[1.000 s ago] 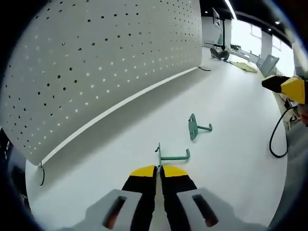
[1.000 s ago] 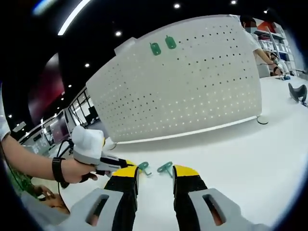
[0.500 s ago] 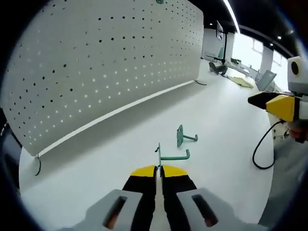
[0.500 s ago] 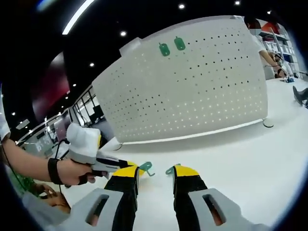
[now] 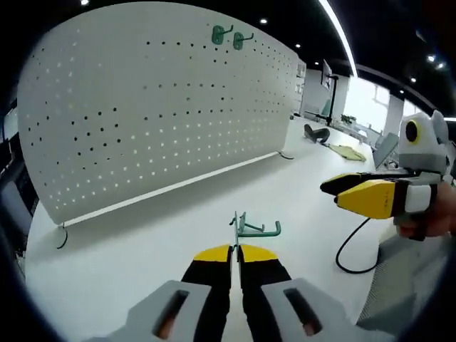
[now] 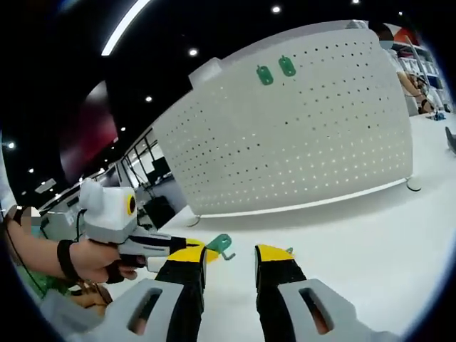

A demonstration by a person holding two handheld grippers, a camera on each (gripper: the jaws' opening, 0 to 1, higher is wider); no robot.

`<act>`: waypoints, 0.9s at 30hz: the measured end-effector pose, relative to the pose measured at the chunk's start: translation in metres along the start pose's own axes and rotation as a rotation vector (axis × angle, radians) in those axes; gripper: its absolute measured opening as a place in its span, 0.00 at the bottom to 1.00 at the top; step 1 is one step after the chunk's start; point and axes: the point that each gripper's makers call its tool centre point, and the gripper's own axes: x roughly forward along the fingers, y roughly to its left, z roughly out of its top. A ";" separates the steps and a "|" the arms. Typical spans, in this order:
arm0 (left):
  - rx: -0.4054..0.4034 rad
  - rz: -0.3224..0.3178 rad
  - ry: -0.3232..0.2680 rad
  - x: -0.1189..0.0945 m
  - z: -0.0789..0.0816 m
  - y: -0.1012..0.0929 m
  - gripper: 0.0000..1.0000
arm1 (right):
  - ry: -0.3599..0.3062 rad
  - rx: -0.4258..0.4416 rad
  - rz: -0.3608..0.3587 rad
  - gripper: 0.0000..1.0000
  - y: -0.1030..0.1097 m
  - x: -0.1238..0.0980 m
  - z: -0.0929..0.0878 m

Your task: Insert the hook assembly into the mounting plate slot until the hook locks in place.

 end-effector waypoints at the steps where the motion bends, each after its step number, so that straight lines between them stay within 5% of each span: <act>1: 0.000 0.002 -0.003 -0.001 0.000 -0.001 0.03 | -0.001 -0.006 0.009 0.27 0.003 0.000 0.001; 27: -0.036 -0.075 -0.189 -0.056 0.036 -0.048 0.04 | -0.048 0.113 0.136 0.12 0.044 -0.005 0.012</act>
